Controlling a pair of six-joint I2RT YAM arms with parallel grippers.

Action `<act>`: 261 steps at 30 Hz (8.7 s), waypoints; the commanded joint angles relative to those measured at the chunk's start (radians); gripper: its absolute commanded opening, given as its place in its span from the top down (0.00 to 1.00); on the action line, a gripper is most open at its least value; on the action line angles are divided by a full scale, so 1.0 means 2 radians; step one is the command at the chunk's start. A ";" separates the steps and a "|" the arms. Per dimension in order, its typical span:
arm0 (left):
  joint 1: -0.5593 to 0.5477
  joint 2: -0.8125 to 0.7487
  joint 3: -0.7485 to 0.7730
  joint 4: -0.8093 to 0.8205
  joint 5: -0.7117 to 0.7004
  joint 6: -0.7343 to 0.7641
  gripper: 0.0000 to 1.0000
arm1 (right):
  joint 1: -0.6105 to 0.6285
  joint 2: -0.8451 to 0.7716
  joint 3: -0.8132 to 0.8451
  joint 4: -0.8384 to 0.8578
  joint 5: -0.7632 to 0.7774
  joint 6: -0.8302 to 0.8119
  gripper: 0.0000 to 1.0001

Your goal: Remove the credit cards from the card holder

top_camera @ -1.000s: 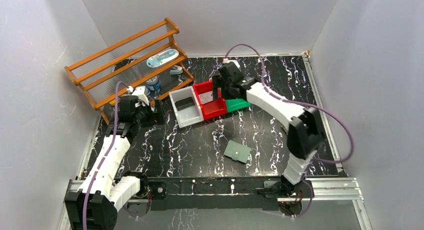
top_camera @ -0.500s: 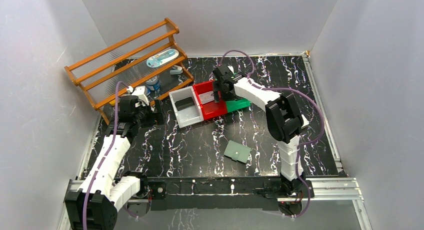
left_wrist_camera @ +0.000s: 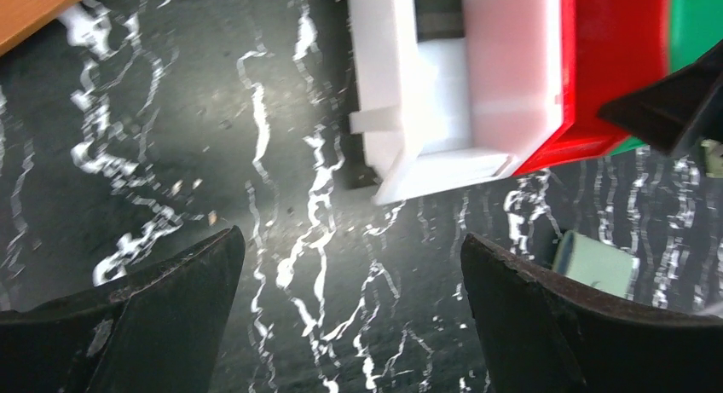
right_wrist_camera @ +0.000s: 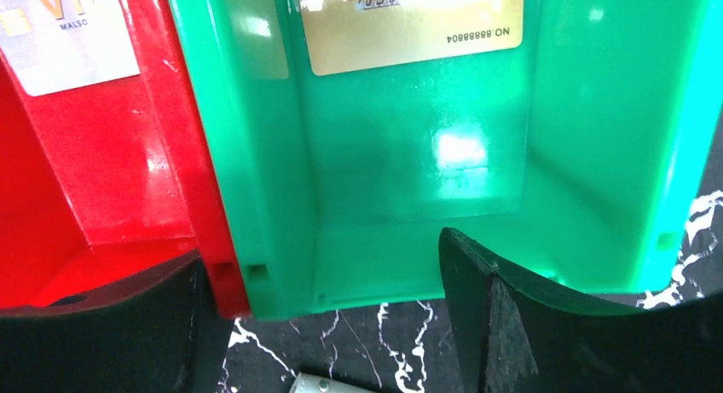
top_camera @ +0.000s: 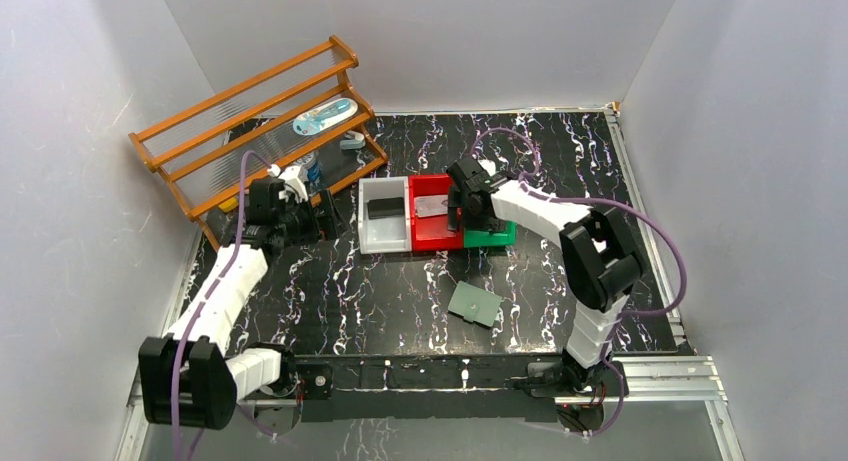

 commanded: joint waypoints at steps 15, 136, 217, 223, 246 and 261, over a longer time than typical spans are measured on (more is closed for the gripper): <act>-0.034 0.174 0.061 0.133 0.179 -0.062 0.05 | -0.041 -0.102 -0.070 0.028 -0.027 -0.024 0.12; -0.070 -0.161 -0.016 -0.166 -0.277 -0.218 0.02 | 0.411 -0.166 -0.153 -0.004 0.316 -0.055 0.98; -0.198 -0.018 0.028 -0.118 -0.281 -0.185 0.12 | 0.260 -0.185 -0.088 -0.180 0.262 0.025 0.92; -0.127 -0.038 0.007 -0.147 -0.266 -0.232 0.13 | 0.314 -0.075 -0.022 -0.238 0.287 0.065 0.89; -0.104 -0.168 -0.021 -0.101 -0.176 -0.186 0.12 | 0.199 -0.220 -0.168 0.037 -0.057 0.060 0.34; -0.332 0.053 0.012 0.034 -0.007 -0.130 0.26 | 0.069 -0.287 -0.357 0.137 -0.198 0.098 0.41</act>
